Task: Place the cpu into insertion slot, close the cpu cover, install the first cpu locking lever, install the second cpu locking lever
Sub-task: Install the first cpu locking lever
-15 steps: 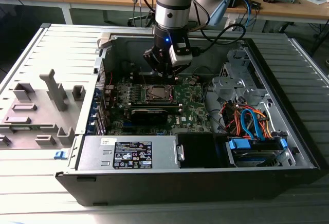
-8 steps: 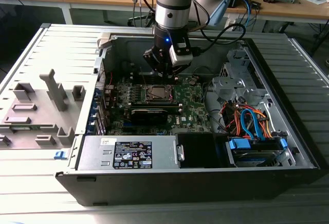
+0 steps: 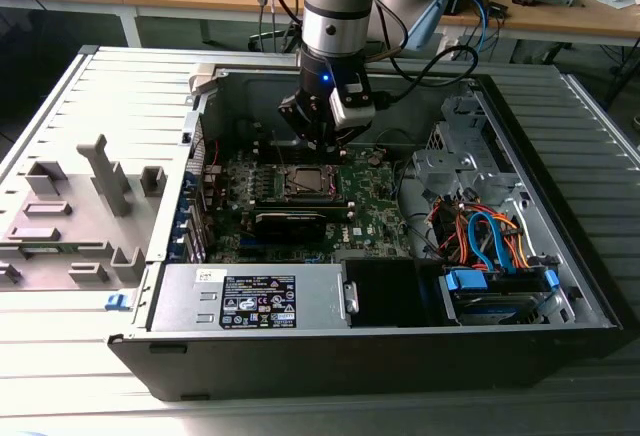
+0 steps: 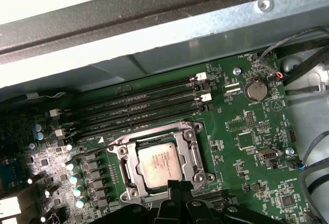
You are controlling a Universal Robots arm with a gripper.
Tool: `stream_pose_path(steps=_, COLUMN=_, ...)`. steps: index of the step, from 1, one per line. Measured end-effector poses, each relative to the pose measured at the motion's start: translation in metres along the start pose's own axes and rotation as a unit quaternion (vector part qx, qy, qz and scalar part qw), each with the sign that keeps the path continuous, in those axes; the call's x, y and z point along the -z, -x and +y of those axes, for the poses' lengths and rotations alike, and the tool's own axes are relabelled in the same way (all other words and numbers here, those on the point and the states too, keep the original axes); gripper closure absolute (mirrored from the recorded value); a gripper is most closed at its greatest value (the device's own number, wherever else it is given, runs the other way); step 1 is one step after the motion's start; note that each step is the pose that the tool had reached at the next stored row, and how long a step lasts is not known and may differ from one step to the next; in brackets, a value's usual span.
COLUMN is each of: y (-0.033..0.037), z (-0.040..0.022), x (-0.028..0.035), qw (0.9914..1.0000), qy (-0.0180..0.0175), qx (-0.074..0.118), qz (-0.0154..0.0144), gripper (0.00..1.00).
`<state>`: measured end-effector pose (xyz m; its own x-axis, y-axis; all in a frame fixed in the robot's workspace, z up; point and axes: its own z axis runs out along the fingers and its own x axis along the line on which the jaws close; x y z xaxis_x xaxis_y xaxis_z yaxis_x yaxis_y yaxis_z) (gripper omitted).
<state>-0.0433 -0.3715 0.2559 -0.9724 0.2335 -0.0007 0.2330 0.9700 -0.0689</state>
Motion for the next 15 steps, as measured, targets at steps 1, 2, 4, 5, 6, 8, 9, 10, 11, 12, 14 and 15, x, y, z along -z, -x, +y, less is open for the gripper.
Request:
stream_pose_path(steps=1, y=0.0, z=0.0, x=0.0, qw=1.0, qy=0.0, qx=0.0, qz=0.0, gripper=0.89)
stream_pose_path(steps=2, y=0.0, z=0.0, x=0.0, qw=1.0, qy=0.0, qx=0.001, qz=-0.0001, gripper=0.89)
stream_pose_path(steps=4, y=0.0, z=0.0, x=-0.0001, qw=1.0, qy=0.0, qx=0.002, qz=-0.0002, gripper=0.89)
stream_pose_path(steps=5, y=0.0, z=0.0, x=-0.0001, qw=1.0, qy=0.0, qx=0.003, qz=-0.0002, gripper=0.89)
stream_pose_path(steps=6, y=0.0, z=0.0, x=-0.0001, qw=1.0, qy=0.0, qx=0.003, qz=-0.0002, gripper=0.89)
stream_pose_path(steps=8, y=0.0, z=0.0, x=-0.0002, qw=0.99999, qy=0.0, qx=0.004, qz=-0.0002, gripper=0.89)
stream_pose_path(steps=9, y=0.0, z=0.0, x=-0.0002, qw=0.99999, qy=0.0, qx=0.004, qz=-0.0003, gripper=0.89)
stream_pose_path(steps=10, y=0.0, z=0.0, x=-0.0002, qw=0.99999, qy=0.0, qx=0.005, qz=-0.0003, gripper=0.89)
stream_pose_path(steps=11, y=0.0, z=0.0, x=-0.0002, qw=0.99999, qy=0.0, qx=0.005, qz=-0.0003, gripper=0.89)
stream_pose_path(steps=12, y=0.0, z=0.0, x=-0.0003, qw=0.99999, qy=0.0, qx=0.005, qz=-0.0004, gripper=0.89)
stream_pose_path(steps=14, y=0.0, z=0.0, x=-0.0003, qw=0.99998, qy=0.0, qx=0.006, qz=-0.0004, gripper=0.89)
stream_pose_path(steps=15, y=0.0, z=0.0, x=-0.0003, qw=0.99998, qy=0.0, qx=0.006, qz=-0.0004, gripper=0.89)
